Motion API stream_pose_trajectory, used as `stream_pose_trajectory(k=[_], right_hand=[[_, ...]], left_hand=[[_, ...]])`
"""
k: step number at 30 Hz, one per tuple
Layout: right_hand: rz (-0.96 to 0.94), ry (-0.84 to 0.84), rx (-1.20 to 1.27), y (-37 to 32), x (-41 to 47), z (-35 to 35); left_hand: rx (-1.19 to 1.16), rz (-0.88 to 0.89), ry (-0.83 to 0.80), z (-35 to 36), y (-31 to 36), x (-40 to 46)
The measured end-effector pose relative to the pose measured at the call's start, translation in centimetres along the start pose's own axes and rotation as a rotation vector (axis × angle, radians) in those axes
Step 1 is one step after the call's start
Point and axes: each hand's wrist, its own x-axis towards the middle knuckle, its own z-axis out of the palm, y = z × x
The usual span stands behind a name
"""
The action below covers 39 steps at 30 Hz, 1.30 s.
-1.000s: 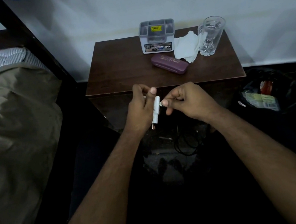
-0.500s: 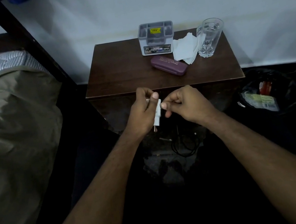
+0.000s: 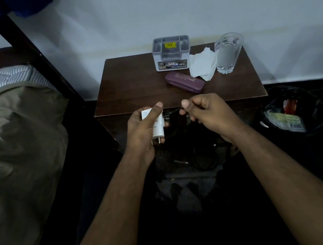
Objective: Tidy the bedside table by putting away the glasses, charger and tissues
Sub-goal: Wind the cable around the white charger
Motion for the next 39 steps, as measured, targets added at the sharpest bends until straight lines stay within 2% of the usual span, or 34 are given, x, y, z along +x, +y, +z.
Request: stream_pose_trajectory(k=[5,8,11,14,19,22,27,32,35,39], right_hand=[[-0.033,0.014,-0.025,-0.4,0.2,-0.3],[-0.075,-0.008,-0.047,-0.8,0.2,-0.3],[-0.096,-0.002,-0.052,-1.0,0.2,-0.3],[-0.097,0.053,-0.01,-1.0,0.3,-0.5],[-0.032,0.169,0.048,-0.9,0.6,-0.5],[-0.045,0.183,0.064,-1.1,0.5,-0.3],[-0.042,0.163,0.084,-1.3,0.4,-0.2],[-0.043,-0.104,-0.1,-0.6,-0.3,1.1],[-0.062,-0.237,-0.212,-0.8,-0.5,2.4],[-0.159,-0.321,-0.365,-0.8,0.0,2.4]], left_hand=[[-0.063,-0.044,0.112,-0.7,0.3,0.6],[-0.05,-0.069,0.111,-0.7,0.4,0.8],[0.028,-0.174,-0.017,-0.8,0.6,0.7],[0.034,-0.262,-0.234,-0.7,1.1,0.4],[0.019,-0.226,-0.489,-0.3,1.1,-0.5],[0.08,-0.122,-0.563,0.3,0.6,-1.2],[-0.026,0.036,-0.461,1.9,-0.2,-1.8],[-0.122,0.117,-0.402,2.7,-1.0,-1.9],[0.016,0.264,-0.263,2.7,-1.3,-1.4],[0.274,0.479,-0.07,1.9,-1.1,-0.3]])
